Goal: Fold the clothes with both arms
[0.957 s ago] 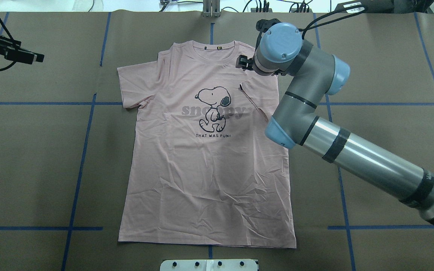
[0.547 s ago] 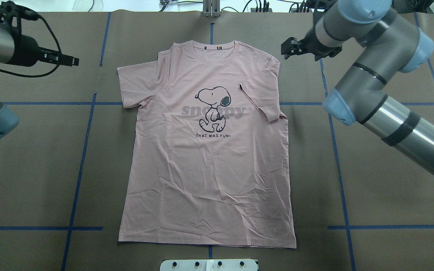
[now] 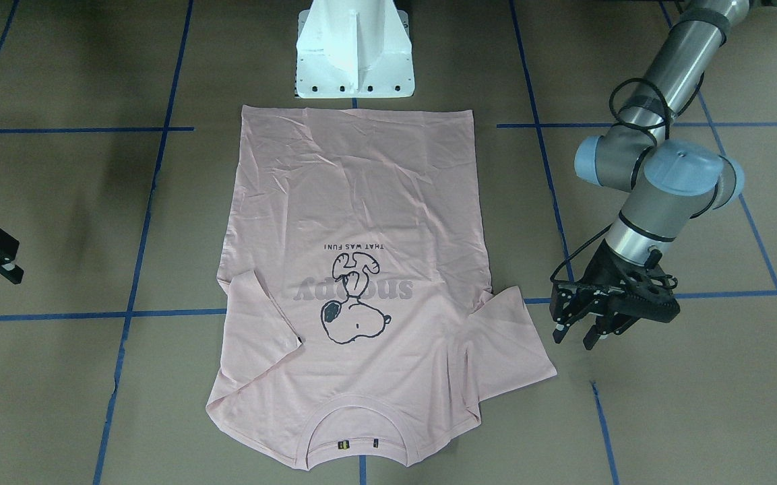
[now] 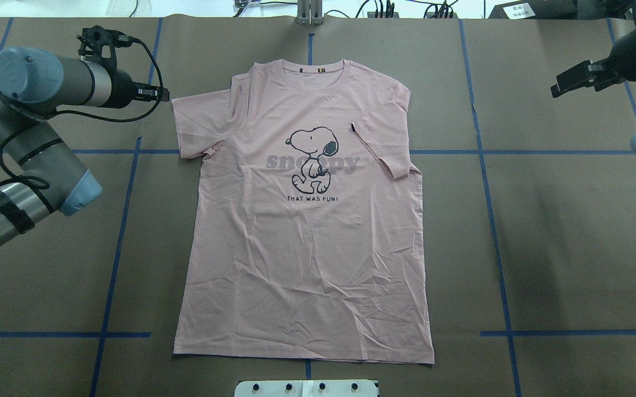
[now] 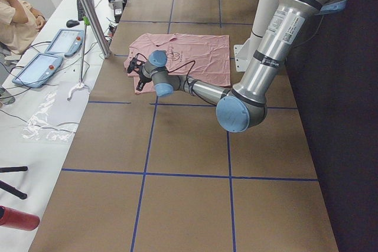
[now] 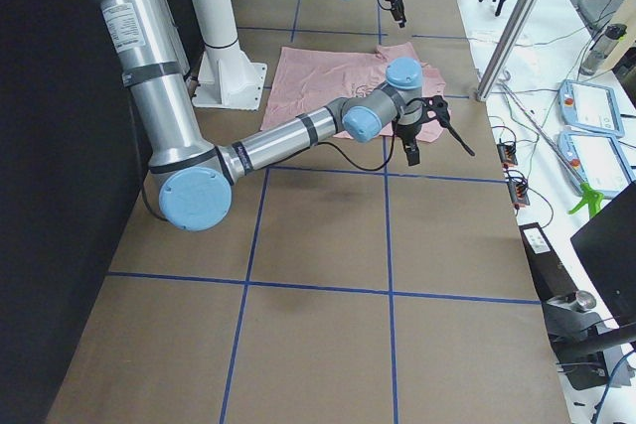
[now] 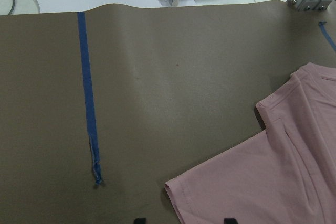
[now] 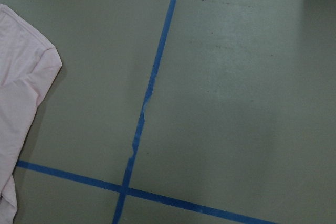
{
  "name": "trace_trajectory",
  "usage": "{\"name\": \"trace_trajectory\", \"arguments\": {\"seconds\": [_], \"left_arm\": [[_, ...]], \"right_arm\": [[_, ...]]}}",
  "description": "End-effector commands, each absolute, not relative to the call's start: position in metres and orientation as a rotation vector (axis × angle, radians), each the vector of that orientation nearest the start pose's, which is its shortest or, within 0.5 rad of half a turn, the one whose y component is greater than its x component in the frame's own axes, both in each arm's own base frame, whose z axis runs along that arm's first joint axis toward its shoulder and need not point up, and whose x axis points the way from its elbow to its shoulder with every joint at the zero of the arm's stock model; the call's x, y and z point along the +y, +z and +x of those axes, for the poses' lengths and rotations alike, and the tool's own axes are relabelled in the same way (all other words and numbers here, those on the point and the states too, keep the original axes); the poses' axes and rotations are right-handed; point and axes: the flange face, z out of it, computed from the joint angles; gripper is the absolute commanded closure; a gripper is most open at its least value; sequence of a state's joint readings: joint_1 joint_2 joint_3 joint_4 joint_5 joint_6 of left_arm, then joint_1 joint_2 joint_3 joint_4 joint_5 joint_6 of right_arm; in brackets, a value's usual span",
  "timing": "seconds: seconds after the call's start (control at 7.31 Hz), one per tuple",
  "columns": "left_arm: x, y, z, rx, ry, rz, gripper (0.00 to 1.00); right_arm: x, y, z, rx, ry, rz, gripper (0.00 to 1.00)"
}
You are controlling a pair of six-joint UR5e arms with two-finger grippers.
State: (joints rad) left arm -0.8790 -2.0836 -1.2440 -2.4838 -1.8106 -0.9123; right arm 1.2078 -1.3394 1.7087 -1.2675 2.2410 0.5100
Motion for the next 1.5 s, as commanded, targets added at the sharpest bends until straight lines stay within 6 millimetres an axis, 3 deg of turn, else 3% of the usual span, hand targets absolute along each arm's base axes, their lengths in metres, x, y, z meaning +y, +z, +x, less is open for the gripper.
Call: {"name": "trace_trajectory", "arguments": {"seconds": [0.0,0.27,0.68,1.09,1.37], "left_arm": [[-0.649,0.417,0.417,0.897,-0.106,0.584,0.45],[-0.654,0.435,0.419,0.876,-0.114,0.574,0.47],[-0.648,0.436,0.430,0.876,-0.101,0.564,0.58],[-0.650,0.438,0.431,0.872,-0.100,0.561,0.60],[-0.649,0.435,0.432,0.883,-0.098,0.570,0.73]], "right_arm": [[-0.571,0.444,-0.132,-0.847,-0.089,0.312,0.00],[-0.571,0.445,-0.132,-0.844,-0.085,0.310,0.00],[-0.572,0.445,-0.133,-0.844,-0.087,0.310,0.00],[-0.572,0.445,-0.133,-0.844,-0.087,0.310,0.00],[-0.572,0.445,-0.133,-0.844,-0.087,0.310,0.00]]}}
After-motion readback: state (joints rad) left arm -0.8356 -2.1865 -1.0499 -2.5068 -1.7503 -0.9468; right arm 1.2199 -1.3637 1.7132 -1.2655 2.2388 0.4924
